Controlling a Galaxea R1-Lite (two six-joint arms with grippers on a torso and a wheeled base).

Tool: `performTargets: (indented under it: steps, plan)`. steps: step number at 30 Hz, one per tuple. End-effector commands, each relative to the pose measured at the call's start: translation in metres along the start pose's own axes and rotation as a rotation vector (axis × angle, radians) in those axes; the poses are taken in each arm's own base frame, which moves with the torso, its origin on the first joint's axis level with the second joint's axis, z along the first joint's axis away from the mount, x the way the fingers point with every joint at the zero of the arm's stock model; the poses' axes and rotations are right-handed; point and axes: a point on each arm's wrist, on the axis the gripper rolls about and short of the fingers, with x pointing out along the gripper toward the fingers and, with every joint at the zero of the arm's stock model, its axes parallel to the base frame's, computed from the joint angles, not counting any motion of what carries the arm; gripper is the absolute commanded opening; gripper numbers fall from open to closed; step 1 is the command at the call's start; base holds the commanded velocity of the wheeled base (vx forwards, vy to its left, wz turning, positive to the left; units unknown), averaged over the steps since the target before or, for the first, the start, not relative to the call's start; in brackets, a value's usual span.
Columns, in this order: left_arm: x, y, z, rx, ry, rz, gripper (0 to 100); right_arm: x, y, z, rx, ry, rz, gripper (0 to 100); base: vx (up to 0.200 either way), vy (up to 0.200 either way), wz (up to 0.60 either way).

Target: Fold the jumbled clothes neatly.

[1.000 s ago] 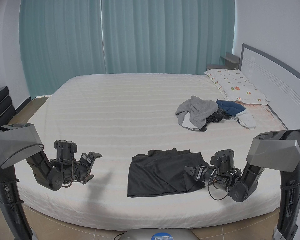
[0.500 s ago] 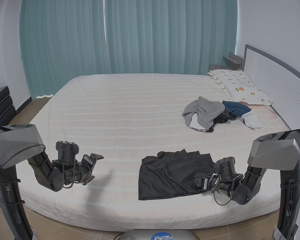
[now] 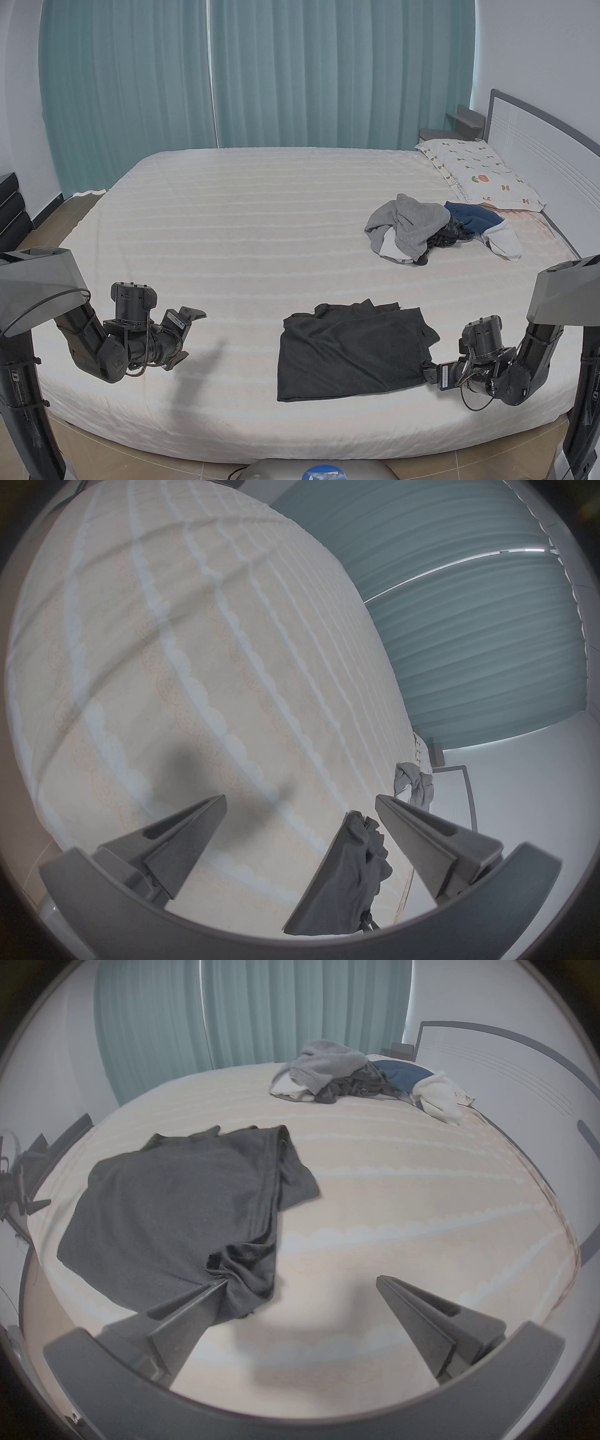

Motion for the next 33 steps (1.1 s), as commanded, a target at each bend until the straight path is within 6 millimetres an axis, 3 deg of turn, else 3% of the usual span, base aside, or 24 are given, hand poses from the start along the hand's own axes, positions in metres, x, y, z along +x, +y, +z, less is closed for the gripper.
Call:
performTargets:
  steps: [1,7,16,23,24,26,33]
  plan:
    - [0.0,0.0,0.0,-0.001,0.001,0.001,100,-0.005,-0.01,-0.003,-0.01,0.019,-0.015,100,0.0,0.0,0.0]
    - [0.001,0.0,0.0,0.002,0.001,0.002,100,-0.005,-0.009,0.009,0.014,-0.044,0.005,100,0.0,0.0,0.0]
    - [0.002,0.0,-0.002,0.008,0.006,0.004,100,0.005,-0.001,0.046,0.263,-0.181,0.142,100,0.0,0.0,0.0]
    - [0.0,0.001,-0.002,0.01,0.009,0.004,100,0.029,0.001,0.065,0.474,-0.184,0.288,100,0.114,0.0,0.0]
    - [0.001,0.001,-0.002,0.012,0.009,0.004,100,0.045,0.005,0.067,0.523,-0.18,0.307,100,0.2,0.0,0.0]
    - [0.001,0.001,-0.003,0.014,0.009,0.007,100,0.057,0.008,0.07,0.538,-0.189,0.315,100,0.1,0.0,0.0]
    - [0.002,0.001,-0.004,0.018,0.009,0.009,100,0.066,0.011,0.071,0.54,-0.19,0.322,100,0.0,0.0,0.0]
